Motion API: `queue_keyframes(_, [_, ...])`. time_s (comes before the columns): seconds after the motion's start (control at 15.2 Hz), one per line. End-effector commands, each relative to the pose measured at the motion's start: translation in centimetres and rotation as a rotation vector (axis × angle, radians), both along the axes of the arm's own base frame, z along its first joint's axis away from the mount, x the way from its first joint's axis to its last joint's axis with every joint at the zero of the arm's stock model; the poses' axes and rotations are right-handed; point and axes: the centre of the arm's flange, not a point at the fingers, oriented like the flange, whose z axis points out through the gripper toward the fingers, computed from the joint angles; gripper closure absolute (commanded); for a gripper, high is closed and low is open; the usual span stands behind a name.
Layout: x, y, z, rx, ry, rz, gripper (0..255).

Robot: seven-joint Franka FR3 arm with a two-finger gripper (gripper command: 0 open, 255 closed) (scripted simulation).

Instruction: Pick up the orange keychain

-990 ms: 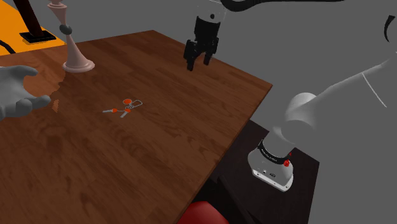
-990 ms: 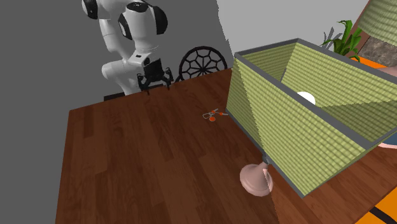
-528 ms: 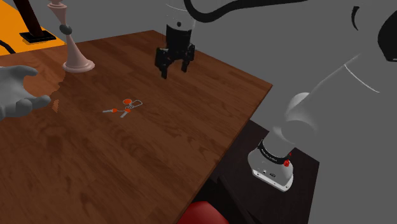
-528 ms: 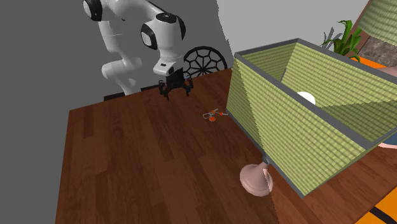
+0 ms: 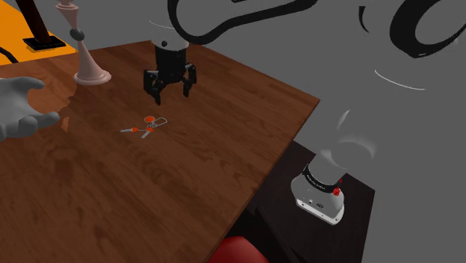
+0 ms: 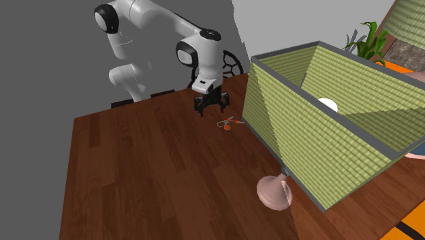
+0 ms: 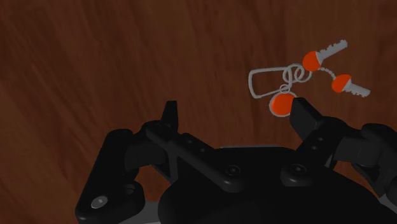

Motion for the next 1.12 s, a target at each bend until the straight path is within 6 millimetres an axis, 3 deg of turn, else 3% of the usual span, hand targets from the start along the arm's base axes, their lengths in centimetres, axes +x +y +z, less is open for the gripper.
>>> queue_keyframes(0.0, [1.7, 1.9, -0.9, -0.001, 0.001, -0.019, 0])
queue_keyframes(0.26, [4.7, 5.9, -2.8, -0.004, 0.006, -0.049, 0])
queue_keyframes(0.79, [4.9, 6.1, -7.0, -0.005, 0.006, -0.051, 0])
queue_keyframes(0.92, [4.9, 6.1, -7.0, -0.005, 0.006, -0.051, 0])
queue_keyframes(0.99, [5.0, 6.1, -7.0, -0.005, 0.006, -0.051, 255])
queue_keyframes(1.06, [5.0, 6.1, -7.0, -0.005, 0.006, -0.051, 255])
